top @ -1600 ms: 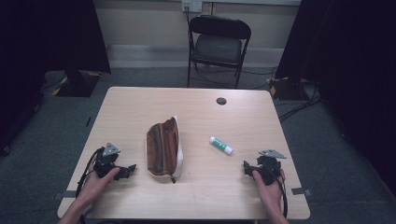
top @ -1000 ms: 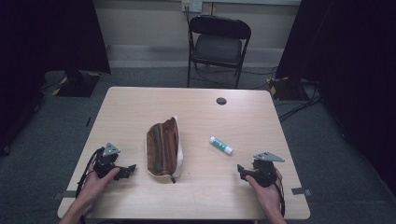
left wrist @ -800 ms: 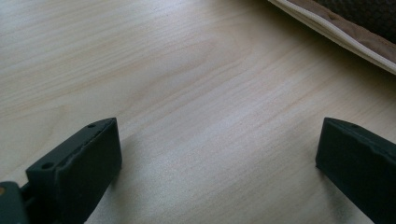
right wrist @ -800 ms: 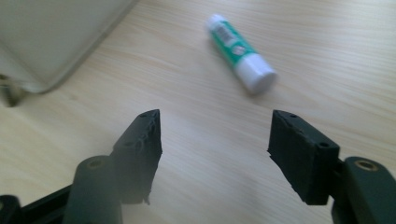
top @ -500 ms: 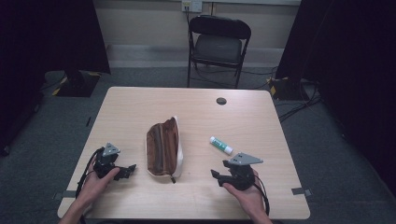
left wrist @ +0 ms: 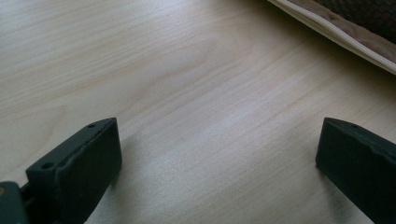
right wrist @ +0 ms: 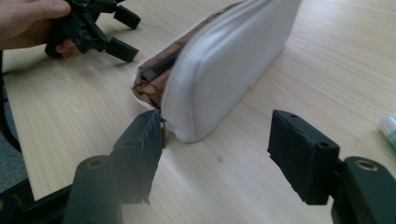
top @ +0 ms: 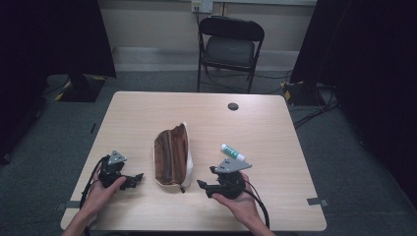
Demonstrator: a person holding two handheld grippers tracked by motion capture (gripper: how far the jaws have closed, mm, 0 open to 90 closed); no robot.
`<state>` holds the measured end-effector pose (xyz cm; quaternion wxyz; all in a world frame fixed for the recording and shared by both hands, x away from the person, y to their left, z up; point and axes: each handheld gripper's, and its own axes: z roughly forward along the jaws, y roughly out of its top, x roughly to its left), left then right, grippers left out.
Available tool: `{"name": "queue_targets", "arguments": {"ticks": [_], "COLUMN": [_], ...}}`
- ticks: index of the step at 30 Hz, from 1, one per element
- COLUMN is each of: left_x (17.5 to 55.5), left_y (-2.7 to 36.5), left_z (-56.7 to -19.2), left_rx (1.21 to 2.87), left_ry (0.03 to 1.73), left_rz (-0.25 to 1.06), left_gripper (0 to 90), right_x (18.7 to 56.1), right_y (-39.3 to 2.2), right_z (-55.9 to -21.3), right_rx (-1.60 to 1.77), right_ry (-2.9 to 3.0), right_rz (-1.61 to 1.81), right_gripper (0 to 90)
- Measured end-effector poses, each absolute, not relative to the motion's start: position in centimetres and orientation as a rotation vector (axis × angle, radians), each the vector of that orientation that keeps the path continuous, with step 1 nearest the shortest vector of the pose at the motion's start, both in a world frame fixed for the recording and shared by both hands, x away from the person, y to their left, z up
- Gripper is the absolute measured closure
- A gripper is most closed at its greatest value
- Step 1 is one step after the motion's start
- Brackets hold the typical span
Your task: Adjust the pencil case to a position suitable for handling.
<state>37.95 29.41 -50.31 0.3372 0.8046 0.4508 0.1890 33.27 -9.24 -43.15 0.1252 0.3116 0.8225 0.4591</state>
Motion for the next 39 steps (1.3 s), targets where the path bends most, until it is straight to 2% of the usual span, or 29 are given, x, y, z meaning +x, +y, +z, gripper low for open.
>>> {"name": "queue_targets", "arguments": {"ticks": [9, 14, 17, 23, 24, 25, 27, 29, 39], "left_x": [38.0, 38.0, 38.0, 38.0, 38.0, 37.9, 38.0, 38.0, 38.0], "left_y": [29.4, 29.4, 29.4, 29.4, 29.4, 29.4, 29.4, 29.4, 29.4], "left_z": [-50.3, -50.3, -50.3, -50.3, -50.3, -50.3, -50.3, -50.3, -50.3], "left_rx": [2.097, 2.097, 2.097, 2.098, 2.097, 2.097, 2.097, 2.097, 2.097], "left_ry": [1.175, 1.175, 1.175, 1.175, 1.175, 1.175, 1.175, 1.175, 1.175], "left_rz": [0.493, 0.493, 0.493, 0.493, 0.493, 0.493, 0.493, 0.493, 0.493], "left_gripper": [0.0, 0.0, 0.0, 0.0, 0.0, 0.0, 0.0, 0.0, 0.0], "right_x": [34.2, 35.1, 35.8, 36.2, 36.4, 36.4, 36.6, 36.8, 37.2], "right_y": [-6.1, -4.8, -4.4, -4.2, -4.5, -4.5, -5.1, -5.6, -8.1], "right_z": [-43.0, -43.4, -44.0, -44.5, -44.5, -44.5, -44.5, -44.4, -44.8], "right_rx": [0.872, 0.878, 0.89, 0.889, 0.9, 0.9, 0.922, 0.93, 0.946], "right_ry": [2.425, 2.423, 2.41, 2.394, 2.384, 2.384, 2.374, 2.37, 2.384], "right_rz": [1.322, 1.32, 1.327, 1.324, 1.325, 1.325, 1.329, 1.333, 1.339], "right_gripper": [34.7, 37.9, 44.0, 50.2, 56.1, 56.1, 63.6, 67.2, 73.5]}}
